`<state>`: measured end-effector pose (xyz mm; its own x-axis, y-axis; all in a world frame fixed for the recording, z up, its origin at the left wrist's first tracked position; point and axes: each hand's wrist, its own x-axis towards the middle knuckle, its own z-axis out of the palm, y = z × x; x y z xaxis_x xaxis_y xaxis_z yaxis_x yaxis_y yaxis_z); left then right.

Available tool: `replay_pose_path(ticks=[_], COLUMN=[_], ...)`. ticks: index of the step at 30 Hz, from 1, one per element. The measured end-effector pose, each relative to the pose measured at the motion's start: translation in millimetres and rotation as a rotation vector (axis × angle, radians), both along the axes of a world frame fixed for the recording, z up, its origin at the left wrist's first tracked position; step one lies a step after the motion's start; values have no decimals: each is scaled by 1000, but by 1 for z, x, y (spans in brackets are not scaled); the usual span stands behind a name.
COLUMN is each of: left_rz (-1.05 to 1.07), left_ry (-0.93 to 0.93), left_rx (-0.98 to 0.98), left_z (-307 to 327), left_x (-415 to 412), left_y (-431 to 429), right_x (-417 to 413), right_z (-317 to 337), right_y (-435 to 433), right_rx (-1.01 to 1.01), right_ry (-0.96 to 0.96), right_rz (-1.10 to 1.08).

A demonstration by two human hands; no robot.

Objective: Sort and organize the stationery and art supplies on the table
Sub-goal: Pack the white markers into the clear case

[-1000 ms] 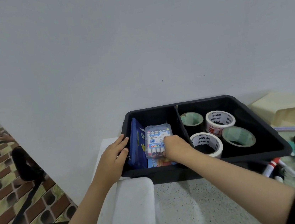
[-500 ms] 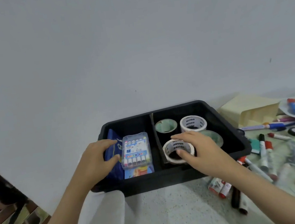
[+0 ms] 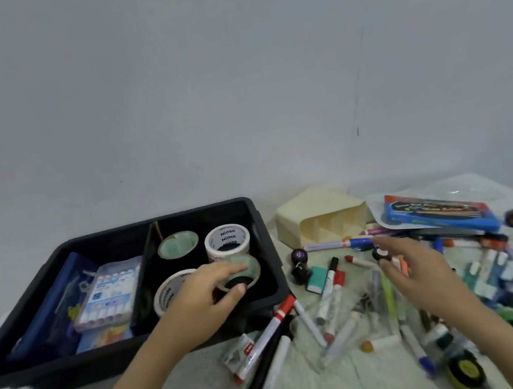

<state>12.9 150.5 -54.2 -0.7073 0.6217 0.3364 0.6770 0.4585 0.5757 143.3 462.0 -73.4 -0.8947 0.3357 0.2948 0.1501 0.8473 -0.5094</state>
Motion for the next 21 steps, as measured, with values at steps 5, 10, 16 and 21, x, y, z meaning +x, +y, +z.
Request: replay_pose_path(ticks=[5,10,16,21], left_rz=[46,201,317,415], left_ry=[68,155,137,180], left_rx=[-22,-57,-54,-78], left_z=[-12,-18,-20,-21], left_x=[13,19,32,43], left_y=[56,69,81,97], right_x=[15,11,-10,-15], right_z=[-7,-12,-13,-22], right_y=[75,144,209,227], right_rx=[31,97,375,316], right_ry=[-53,-67,-308,-396], right_rz=[-40,-81,-130,-36])
